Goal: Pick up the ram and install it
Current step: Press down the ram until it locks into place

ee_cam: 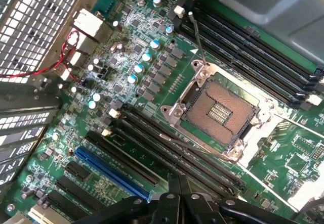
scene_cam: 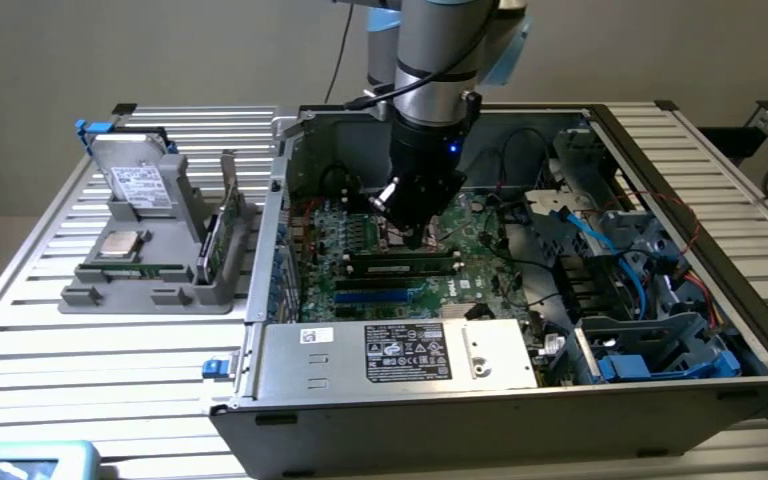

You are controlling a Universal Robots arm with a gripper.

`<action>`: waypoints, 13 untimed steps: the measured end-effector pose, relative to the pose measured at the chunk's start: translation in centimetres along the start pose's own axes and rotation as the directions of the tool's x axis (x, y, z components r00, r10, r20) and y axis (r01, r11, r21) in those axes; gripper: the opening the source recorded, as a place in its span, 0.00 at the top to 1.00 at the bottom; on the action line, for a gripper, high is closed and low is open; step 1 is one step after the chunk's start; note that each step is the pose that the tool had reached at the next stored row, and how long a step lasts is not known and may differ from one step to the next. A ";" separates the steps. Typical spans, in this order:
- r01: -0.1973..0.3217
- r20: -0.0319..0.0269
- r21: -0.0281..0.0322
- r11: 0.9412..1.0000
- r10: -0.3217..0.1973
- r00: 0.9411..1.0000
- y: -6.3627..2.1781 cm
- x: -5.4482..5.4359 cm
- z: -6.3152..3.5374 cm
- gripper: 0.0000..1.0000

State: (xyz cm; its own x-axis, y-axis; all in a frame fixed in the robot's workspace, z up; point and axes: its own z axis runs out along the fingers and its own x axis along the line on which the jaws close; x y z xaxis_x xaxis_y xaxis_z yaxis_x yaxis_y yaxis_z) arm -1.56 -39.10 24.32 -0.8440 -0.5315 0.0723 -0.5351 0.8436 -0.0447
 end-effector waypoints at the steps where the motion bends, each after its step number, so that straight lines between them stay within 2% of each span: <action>1: -0.012 0.001 0.000 1.000 0.012 1.000 0.00 0.0 0.00 0.89; 4: -0.046 0.001 0.000 0.999 0.046 0.999 0.00 0.0 0.00 0.89; 7: -0.078 -0.002 0.003 0.997 0.078 0.997 0.00 0.0 0.00 0.89; 11: -0.115 -0.008 0.012 0.993 0.115 0.993 0.00 0.0 0.00 0.89; 13: -0.132 -0.011 0.019 0.991 0.132 0.991 0.00 0.0 0.00 0.89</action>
State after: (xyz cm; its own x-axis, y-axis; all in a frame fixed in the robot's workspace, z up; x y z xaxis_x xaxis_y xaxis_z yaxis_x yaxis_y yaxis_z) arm -1.57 -39.10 24.32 -0.9067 -0.4146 0.0768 -0.4199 0.9047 -0.0729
